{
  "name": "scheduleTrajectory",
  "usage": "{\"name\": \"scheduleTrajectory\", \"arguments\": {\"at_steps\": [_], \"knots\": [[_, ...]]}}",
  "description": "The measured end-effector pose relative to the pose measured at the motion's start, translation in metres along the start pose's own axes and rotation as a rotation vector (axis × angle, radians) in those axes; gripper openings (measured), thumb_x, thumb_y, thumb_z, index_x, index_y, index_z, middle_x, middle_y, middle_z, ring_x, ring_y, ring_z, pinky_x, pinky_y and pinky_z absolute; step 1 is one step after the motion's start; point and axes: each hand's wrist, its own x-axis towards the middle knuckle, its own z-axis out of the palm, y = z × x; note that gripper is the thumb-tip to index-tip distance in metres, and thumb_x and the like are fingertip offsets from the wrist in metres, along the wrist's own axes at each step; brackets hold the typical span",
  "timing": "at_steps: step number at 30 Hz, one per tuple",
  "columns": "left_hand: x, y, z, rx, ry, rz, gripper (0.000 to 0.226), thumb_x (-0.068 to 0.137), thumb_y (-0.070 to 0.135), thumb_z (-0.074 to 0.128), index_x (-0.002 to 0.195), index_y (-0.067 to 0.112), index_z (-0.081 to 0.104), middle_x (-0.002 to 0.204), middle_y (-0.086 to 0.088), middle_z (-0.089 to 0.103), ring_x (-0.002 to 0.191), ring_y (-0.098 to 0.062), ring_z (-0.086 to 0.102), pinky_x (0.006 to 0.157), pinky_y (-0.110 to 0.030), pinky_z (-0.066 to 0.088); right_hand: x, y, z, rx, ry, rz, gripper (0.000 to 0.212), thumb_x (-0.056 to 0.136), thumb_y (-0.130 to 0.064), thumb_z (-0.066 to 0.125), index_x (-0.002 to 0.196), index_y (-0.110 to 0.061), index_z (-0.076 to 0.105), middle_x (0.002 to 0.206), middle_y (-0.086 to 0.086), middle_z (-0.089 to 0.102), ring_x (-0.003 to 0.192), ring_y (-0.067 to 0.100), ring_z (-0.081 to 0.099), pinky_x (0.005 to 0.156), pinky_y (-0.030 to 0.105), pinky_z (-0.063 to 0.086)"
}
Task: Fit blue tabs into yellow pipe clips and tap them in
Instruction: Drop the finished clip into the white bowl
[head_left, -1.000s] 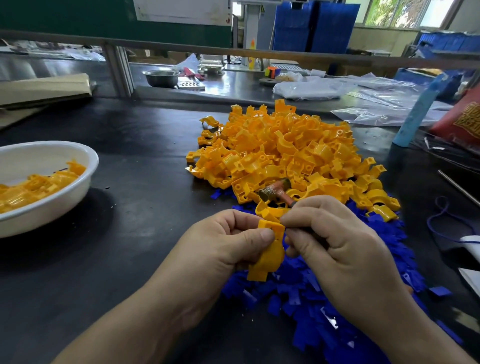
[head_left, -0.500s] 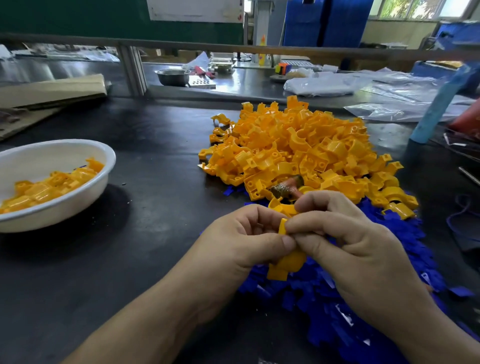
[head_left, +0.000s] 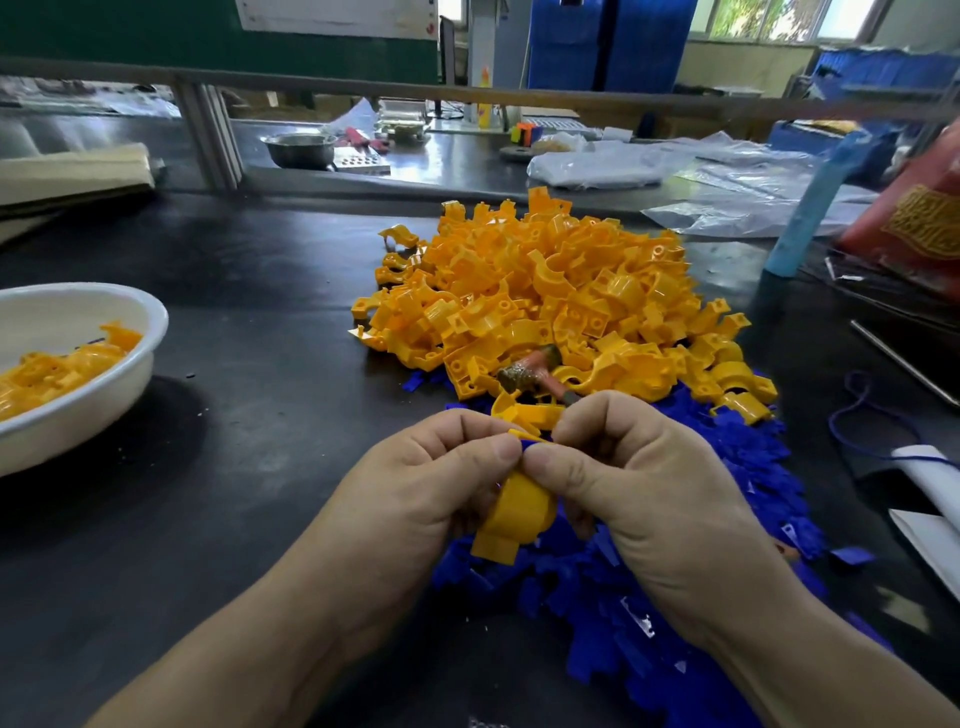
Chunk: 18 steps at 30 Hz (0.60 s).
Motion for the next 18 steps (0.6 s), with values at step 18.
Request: {"name": "scheduleTrajectory", "arguments": {"at_steps": [18], "knots": [[0.0, -0.005, -0.001, 0.143, 0.05, 0.056, 0.026, 0.075, 0.046, 0.064, 0.091, 0.027, 0.074, 0.094, -0.011, 0.076, 0.088, -0.028, 0.073, 0.073, -0.038, 0.057, -0.001, 0.004, 0.003, -0.15, -0.038, -0.075, 0.018, 0.079, -0.043, 0.06, 0.093, -0.034, 0.067, 0.088, -0.002, 0.068, 0.079, 0.017, 0.067, 0.065, 0.032, 0.059]]}}
